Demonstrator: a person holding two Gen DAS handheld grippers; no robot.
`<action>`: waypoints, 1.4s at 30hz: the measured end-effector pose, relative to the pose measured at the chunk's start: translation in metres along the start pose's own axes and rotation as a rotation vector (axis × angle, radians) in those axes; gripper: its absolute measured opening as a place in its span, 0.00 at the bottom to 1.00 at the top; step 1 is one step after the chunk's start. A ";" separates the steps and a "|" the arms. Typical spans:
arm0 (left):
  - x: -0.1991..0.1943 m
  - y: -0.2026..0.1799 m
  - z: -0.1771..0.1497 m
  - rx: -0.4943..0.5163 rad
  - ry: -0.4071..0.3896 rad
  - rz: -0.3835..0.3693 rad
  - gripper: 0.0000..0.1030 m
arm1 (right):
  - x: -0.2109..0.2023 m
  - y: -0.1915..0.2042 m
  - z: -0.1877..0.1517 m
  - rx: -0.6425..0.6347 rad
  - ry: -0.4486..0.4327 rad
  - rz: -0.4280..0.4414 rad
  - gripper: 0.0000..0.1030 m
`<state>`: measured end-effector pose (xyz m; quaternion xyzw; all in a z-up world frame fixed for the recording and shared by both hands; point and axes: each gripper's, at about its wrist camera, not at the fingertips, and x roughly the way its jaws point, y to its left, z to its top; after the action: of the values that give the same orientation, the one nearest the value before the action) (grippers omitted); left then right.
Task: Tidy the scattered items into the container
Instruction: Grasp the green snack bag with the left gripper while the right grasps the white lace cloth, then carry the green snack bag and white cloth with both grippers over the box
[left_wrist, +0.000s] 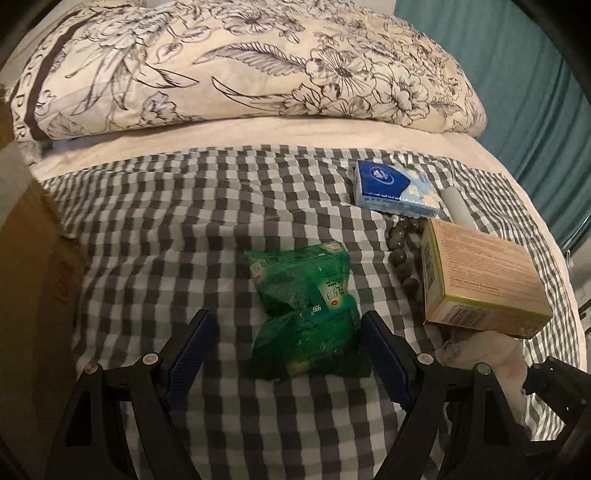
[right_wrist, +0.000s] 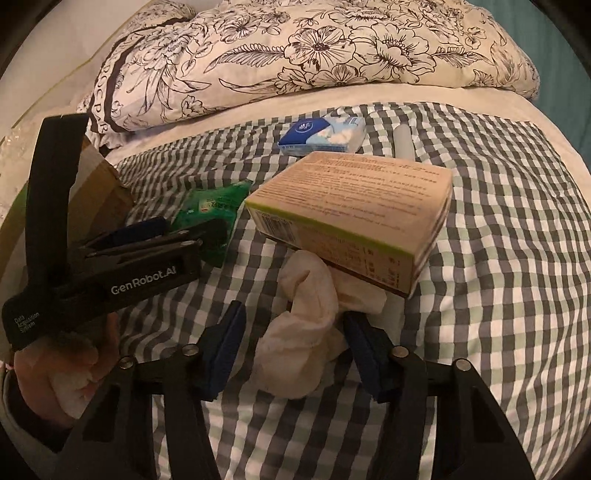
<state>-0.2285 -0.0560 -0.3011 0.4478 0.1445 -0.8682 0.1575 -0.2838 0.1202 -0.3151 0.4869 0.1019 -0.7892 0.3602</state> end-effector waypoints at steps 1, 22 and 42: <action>0.001 -0.002 0.000 0.007 -0.003 -0.010 0.65 | 0.001 0.000 0.001 -0.001 0.001 -0.004 0.46; -0.058 -0.010 -0.010 0.060 -0.047 -0.023 0.32 | -0.035 -0.003 -0.016 0.075 -0.033 -0.057 0.09; -0.222 -0.010 -0.026 0.066 -0.239 -0.030 0.32 | -0.178 0.048 -0.030 0.082 -0.238 -0.118 0.09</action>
<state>-0.0920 -0.0048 -0.1315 0.3441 0.1024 -0.9219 0.1458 -0.1840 0.1847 -0.1714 0.3972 0.0545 -0.8647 0.3026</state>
